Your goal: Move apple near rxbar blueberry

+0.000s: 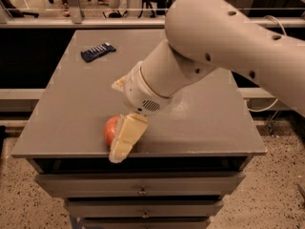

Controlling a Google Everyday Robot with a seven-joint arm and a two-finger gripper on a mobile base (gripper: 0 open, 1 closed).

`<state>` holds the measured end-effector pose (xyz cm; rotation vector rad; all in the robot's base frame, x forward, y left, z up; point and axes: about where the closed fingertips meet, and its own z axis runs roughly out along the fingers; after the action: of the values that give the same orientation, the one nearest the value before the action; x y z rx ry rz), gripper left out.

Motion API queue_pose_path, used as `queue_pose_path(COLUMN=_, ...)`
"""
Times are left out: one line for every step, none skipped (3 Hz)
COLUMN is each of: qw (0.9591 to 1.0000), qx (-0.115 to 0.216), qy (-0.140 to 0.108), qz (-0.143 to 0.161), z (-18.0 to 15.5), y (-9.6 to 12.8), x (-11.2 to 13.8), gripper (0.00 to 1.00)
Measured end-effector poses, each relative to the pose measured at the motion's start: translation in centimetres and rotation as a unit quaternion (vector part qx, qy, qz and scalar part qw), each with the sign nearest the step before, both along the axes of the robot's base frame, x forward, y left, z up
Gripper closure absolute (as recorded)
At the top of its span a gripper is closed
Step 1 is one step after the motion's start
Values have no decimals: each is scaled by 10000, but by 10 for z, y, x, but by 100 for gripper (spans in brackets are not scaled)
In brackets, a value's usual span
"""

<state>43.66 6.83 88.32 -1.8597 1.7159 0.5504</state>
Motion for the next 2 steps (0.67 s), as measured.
queue_pose_path(qw=10000, qx=8, qy=13, qz=-48, z=-12, y=3, x=0, gripper=0)
queue_pose_path(qw=9999, qx=-11, qy=14, qz=-109, z=-26, y=-4, x=-2, gripper=10)
